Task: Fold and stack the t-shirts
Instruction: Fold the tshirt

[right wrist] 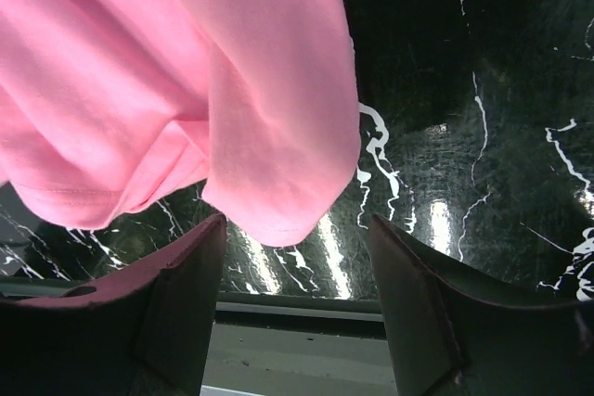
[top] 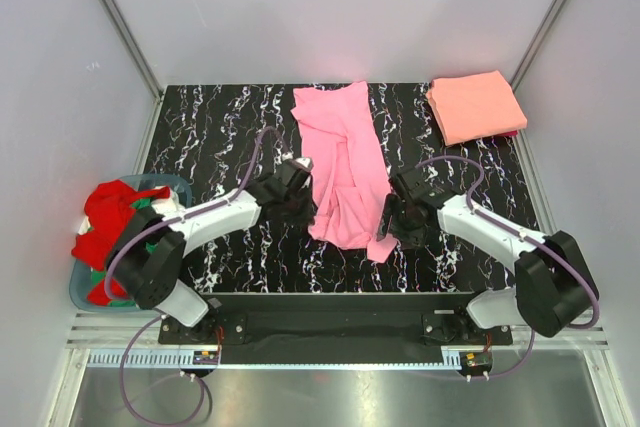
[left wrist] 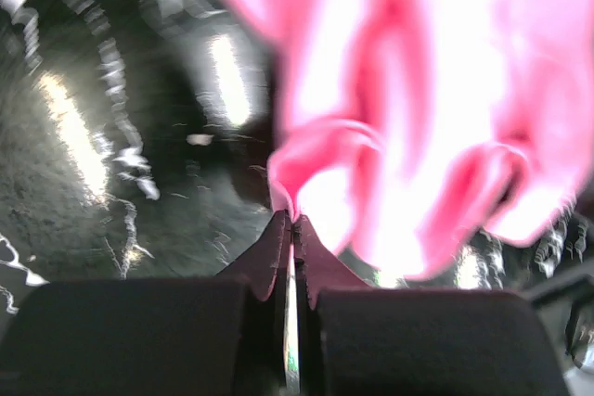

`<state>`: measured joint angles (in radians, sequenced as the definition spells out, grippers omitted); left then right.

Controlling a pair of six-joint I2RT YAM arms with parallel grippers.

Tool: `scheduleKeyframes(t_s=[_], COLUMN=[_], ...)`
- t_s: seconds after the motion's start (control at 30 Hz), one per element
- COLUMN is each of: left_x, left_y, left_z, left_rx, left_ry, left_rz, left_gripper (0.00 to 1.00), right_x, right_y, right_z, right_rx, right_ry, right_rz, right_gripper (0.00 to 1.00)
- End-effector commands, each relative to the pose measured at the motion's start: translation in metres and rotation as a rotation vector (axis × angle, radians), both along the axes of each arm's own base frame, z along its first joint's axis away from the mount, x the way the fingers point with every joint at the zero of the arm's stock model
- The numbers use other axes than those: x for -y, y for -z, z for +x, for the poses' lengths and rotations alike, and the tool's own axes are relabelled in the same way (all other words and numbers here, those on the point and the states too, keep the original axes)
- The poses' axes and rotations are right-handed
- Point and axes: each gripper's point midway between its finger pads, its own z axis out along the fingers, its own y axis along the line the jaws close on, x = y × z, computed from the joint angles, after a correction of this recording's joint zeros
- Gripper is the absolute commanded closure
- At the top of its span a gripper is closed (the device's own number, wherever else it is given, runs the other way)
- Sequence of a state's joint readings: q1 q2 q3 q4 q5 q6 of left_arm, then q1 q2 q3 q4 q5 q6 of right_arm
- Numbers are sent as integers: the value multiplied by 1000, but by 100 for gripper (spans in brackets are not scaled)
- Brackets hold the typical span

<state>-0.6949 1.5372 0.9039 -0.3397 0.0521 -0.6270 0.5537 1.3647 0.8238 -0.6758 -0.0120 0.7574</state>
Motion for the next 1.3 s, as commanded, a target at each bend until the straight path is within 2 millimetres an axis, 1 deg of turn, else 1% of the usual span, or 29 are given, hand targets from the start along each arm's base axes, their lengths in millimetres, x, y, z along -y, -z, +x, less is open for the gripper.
scheduleKeyframes(t_s=[0.0,0.03,0.07,0.1,0.13,0.17,0.2,0.23,0.27,0.3,0.33,0.37,0.4,0.43,0.47,0.5,0.53,0.57,0.6,0.63,0.67,0.77,0.87,0.9,0.97,1.07,1.1,1.13,1.27], left_x=[15,18,17,9,14,15,12,17,18,15,20,26,26,31,37,35,39,43,40,41,40,21,-7,-23,-41,-50,-53,-54,-54], left_y=[-68,-85,-90,-92,-103,-108,-109,-116,-117,-115,-114,-110,-106,-98,-94,-91,-88,-87,-90,-92,-95,-101,-104,-106,-108,-107,-109,-111,-119], left_z=[9,13,11,3,4,1,-8,-9,-12,-21,-23,-31,-37,-41,-53,-60,-65,-76,-79,-87,-90,-98,-102,-104,-107,-109,-110,-110,-111], left_rx=[223,268,287,309,334,345,358,375,381,382,376,370,359,350,354,337,331,336,334,342,346,341,328,324,318,327,333,335,354], left_ry=[163,176,189,222,237,260,306,325,346,384,408,452,498,535,602,637,664,711,722,743,734,710,656,645,619,624,620,616,630], left_rz=[89,118,169,273,294,321,394,418,451,519,541,557,588,615,637,670,690,708,745,761,766,810,836,861,877,871,860,857,811], left_gripper=[100,100,100,100,100,100,100,100,100,100,100,100,100,100,100,100,100,100,100,100,100,100,100,100,100,100,100,100,100], right_x=[1,2,2,3,3,3,3,4,4,4,4,5,5,6,7,8,9,10,10,11,11,10,6,4,0,-4,-5,-9,-10], right_y=[-19,-21,-22,-23,-23,-24,-25,-24,-24,-25,-26,-27,-27,-28,-28,-29,-29,-30,-30,-31,-32,-35,-35,-36,-35,-32,-33,-32,-34], right_z=[8,8,8,7,6,6,6,5,5,4,4,3,3,3,1,1,1,0,-1,-2,-2,-2,-1,1,3,8,9,8,10], right_rx=[82,85,88,91,90,92,93,93,94,97,99,103,102,103,103,104,107,108,109,113,115,125,125,127,124,115,117,102,102], right_ry=[20,21,21,20,18,20,20,20,19,19,19,17,17,15,16,15,17,19,19,17,17,9,4,5,-5,-12,-15,-25,-37], right_rz=[5,6,7,6,7,9,10,10,12,14,16,15,14,12,9,7,4,4,6,5,5,15,34,40,48,49,50,67,64], right_gripper=[31,31,31,31,31,31,32,32,32,32,32,32,32,32,32,32,32,32,32,32,32,32,32,32,32,32,32,32,32])
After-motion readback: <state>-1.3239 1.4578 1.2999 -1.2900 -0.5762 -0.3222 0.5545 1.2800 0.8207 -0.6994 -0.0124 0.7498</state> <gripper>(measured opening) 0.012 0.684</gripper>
